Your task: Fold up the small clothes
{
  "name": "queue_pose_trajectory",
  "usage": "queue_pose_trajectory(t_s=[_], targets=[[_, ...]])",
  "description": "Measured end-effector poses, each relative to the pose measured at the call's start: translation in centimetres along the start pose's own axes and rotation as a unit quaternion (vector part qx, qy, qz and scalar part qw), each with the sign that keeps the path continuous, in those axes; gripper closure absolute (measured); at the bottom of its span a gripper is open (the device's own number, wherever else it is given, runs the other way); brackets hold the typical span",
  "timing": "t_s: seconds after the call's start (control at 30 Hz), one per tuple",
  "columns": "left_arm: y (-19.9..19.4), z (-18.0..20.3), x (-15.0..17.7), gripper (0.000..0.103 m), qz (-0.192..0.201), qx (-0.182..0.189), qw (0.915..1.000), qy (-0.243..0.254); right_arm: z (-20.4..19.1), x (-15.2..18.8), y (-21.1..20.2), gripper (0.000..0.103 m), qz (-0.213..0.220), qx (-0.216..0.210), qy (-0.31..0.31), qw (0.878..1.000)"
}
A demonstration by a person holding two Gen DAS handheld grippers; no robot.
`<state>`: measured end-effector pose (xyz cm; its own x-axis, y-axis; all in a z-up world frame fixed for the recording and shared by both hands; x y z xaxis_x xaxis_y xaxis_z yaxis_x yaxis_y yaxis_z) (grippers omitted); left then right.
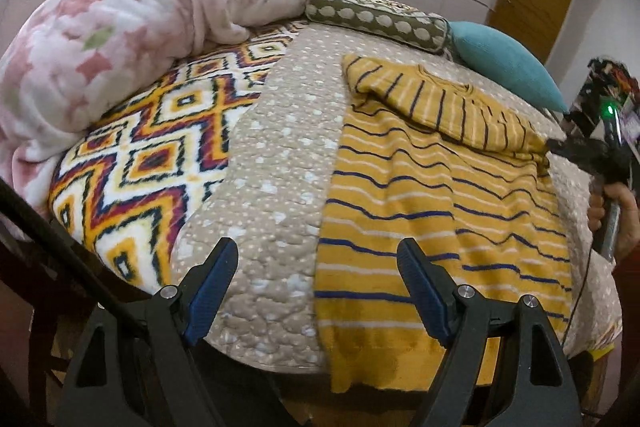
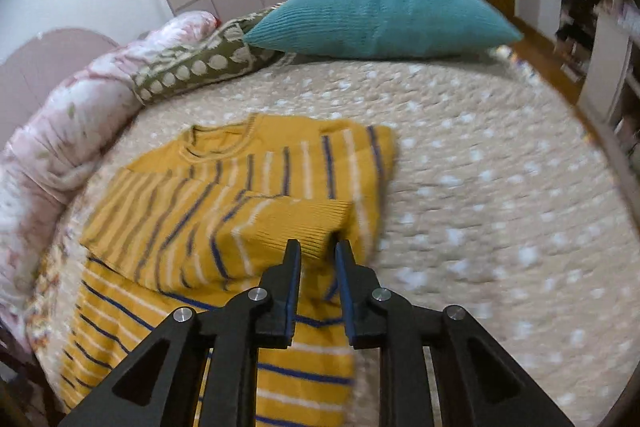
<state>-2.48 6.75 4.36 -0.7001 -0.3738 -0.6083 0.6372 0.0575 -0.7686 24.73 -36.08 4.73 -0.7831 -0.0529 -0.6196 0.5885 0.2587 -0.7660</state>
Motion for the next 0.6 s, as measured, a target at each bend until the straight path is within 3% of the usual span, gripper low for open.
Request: queue_pose_trajectory(t_s=[0.07,0.13,0.17,0.27,0.33,0.4,0.43,0.6], targets=[[0.1,0.3,0.1,0.022,0.0,-0.006,1.0,0.007,-0.3,-0.2,1.2,0.084,-0.009,-0.014,0.009,1.0],[0.5,0.4,-0.1,0.022,-0.004,-0.01,0.9999,0.01,-1.1,-0.9,2.7,0.099,-0.05,-0.034,-0.008,0.998],[0.6,0.2,-0.2,0.022,-0.005,-0.011,0.9999,0.01,-1.8,-1.5,2.8,0.099,-0.055,-0.024,-0.032,0.998],[1.4,0.1,-0.7,0.022,0.0,-0.021,0.9997,0.013,-1.8,-3.5,1.6,0.099,-0.018,-0.008,-0.045,0.999],[2.1,0.0,-1.1,0.022,0.0,-0.02,0.9997,0.01,-1.0,-4.6,2.2,0.095,-0.022,0.085,-0.046,0.995],[2.8,-0.1,-1.4,0.022,-0.004,-0.011,0.9999,0.006,-0.8,-4.4,3.3,0.092,-0.053,0.181,-0.08,0.979],[3.1,-0.2,-1.5,0.022,-0.007,-0.007,0.9999,0.006,-0.6,-3.9,3.2,0.092,-0.06,0.186,-0.087,0.977],[4.7,-0.3,-1.7,0.022,-0.017,-0.008,0.9995,0.024,1.2,0.1,-1.6,0.087,-0.035,0.101,-0.045,0.993]])
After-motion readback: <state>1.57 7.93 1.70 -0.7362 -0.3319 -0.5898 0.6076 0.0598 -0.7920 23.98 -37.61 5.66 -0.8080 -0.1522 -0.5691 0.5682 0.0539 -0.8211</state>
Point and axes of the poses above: each gripper's, at about its wrist camera, not at the fingertips, and y roughly the way its jaws point, z to its right, x to its underside, the point moved 1 cm from there along y, roughly the way its jaws point, and after that the axes turned 8 degrees about -y, right-handed, at the moved point
